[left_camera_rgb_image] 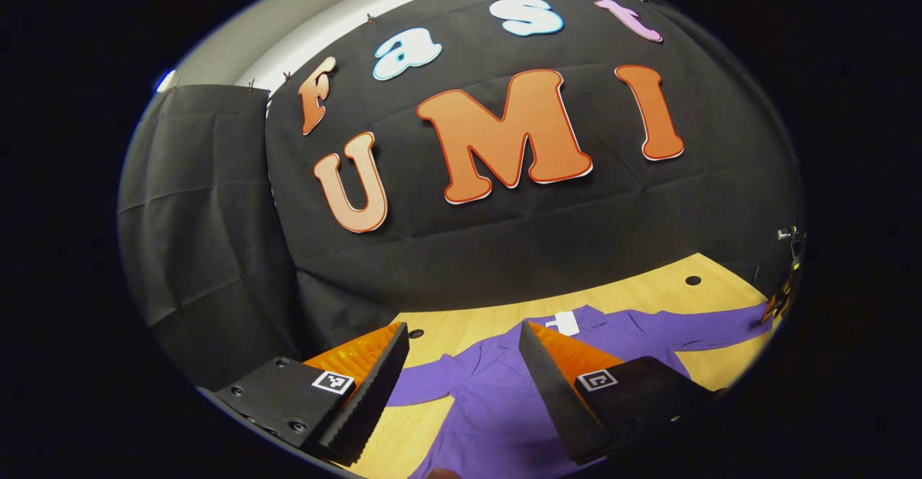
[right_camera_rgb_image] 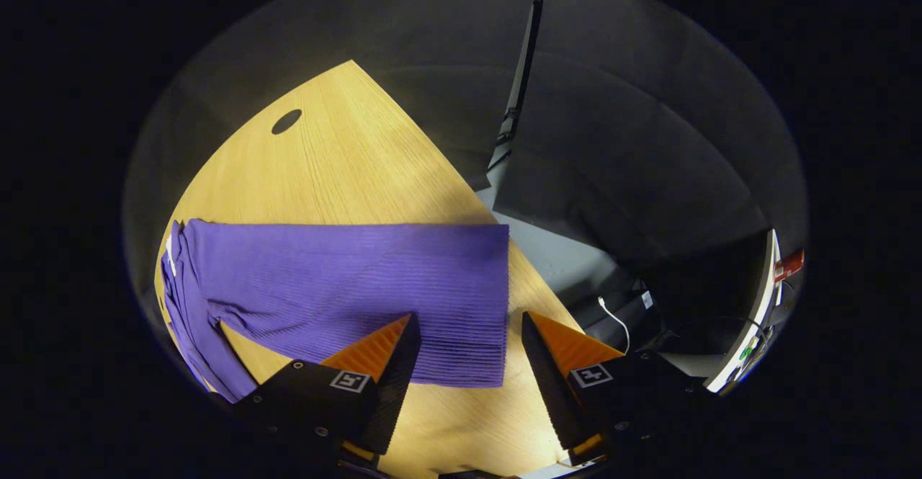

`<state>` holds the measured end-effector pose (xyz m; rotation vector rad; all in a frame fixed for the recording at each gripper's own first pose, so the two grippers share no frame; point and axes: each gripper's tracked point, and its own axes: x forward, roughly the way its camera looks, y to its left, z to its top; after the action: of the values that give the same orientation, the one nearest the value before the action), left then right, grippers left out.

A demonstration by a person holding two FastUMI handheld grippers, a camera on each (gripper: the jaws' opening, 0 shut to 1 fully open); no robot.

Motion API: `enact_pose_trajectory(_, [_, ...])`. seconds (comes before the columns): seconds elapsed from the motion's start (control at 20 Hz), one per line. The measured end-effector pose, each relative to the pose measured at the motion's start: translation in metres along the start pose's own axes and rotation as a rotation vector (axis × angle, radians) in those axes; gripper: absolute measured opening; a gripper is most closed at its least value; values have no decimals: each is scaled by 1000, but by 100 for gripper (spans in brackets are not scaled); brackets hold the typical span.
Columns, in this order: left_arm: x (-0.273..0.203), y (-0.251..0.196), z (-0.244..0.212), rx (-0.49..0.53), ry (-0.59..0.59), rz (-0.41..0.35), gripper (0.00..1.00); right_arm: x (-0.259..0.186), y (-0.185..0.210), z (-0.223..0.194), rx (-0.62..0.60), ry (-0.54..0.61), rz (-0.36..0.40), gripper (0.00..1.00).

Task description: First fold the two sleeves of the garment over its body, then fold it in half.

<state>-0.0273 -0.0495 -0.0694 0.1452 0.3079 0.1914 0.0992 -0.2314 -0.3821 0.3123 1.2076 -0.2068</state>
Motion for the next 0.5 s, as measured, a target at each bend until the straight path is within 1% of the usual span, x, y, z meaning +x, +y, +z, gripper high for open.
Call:
enact_pose_trajectory(0.1, [-1,-3,-2,2,2,-2,97,2,0,-3,-19,37,-2,81])
enact_pose_trajectory(0.15, [-3,-4,-3,5,2,-3,96,1,-1,-4,-21,47,2,72])
enact_pose_trajectory(0.2, [-4,-4,-3,9,1,-3,96,1,-1,-3,-21,48,2,68])
enact_pose_trajectory(0.25, [-7,-4,-3,12,1,-5,96,1,-2,-3,-17,47,4,56])
enact_pose_trajectory(0.3, [-8,-3,-4,12,1,-5,100,1,0,-2,-3,49,9,48])
enact_pose_trajectory(0.35, [-8,-1,-5,11,0,-4,100,2,2,-2,13,47,16,33])
enact_pose_trajectory(0.4, [-9,1,-4,9,1,-3,100,2,5,-1,33,49,28,14])
enact_pose_trajectory(0.45, [-9,4,-5,6,0,-2,96,0,8,-2,38,50,35,6])
enact_pose_trajectory(0.5, [-8,5,-6,4,2,-4,96,-2,17,-3,43,58,77,5])
